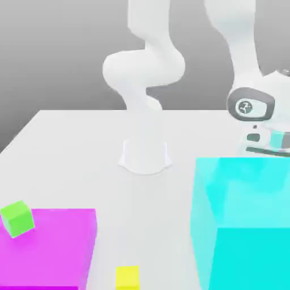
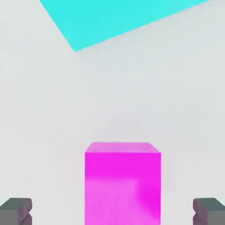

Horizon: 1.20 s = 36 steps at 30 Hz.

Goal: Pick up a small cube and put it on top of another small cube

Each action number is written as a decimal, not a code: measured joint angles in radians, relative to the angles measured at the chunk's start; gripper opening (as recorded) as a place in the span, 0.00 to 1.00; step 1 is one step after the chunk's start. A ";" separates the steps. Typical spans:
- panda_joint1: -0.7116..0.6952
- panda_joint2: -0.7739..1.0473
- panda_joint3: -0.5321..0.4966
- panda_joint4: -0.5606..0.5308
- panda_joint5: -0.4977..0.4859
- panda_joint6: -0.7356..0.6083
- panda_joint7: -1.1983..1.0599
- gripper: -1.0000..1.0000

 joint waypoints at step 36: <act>-0.195 -0.259 -0.121 0.333 0.301 -0.293 -0.376 0.00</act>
